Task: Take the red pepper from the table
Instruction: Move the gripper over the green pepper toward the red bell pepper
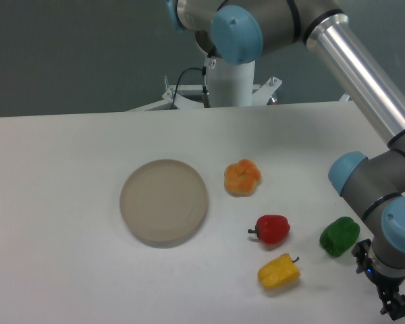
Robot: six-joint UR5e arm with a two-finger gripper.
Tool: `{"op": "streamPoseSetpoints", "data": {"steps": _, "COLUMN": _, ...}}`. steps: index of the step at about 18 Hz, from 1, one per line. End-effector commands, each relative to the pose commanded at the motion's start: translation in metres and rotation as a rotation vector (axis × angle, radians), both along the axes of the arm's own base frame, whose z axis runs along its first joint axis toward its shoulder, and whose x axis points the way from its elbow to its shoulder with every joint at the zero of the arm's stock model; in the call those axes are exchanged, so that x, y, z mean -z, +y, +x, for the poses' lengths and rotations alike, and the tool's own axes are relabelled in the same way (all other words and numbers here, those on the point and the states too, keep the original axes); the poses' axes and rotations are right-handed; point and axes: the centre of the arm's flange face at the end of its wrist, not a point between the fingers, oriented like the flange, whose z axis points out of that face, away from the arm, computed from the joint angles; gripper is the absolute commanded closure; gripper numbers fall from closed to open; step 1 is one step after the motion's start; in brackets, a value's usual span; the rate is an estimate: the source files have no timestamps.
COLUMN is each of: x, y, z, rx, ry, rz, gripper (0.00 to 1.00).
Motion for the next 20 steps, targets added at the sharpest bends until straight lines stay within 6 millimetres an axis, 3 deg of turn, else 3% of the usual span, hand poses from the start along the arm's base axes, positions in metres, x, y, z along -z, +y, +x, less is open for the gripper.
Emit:
{"op": "streamPoseSetpoints", "data": {"steps": 8, "x": 0.000, "y": 0.007, "z": 0.004, "rx": 0.013, "ry": -0.035, "rz": 0.067, "gripper": 0.00}}
{"op": "streamPoseSetpoints", "data": {"steps": 9, "x": -0.011, "y": 0.007, "z": 0.007, "rx": 0.001, "ry": -0.024, "rz": 0.071, "gripper": 0.00}}
{"op": "streamPoseSetpoints", "data": {"steps": 10, "x": -0.022, "y": 0.009, "z": 0.012, "rx": -0.004, "ry": -0.023, "rz": 0.072, "gripper": 0.00}}
{"op": "streamPoseSetpoints", "data": {"steps": 15, "x": -0.031, "y": -0.012, "z": 0.044, "rx": 0.001, "ry": -0.077, "rz": 0.034, "gripper": 0.00}}
{"op": "streamPoseSetpoints", "data": {"steps": 20, "x": -0.040, "y": -0.043, "z": 0.100, "rx": 0.035, "ry": -0.134, "rz": -0.008, "gripper": 0.00}}
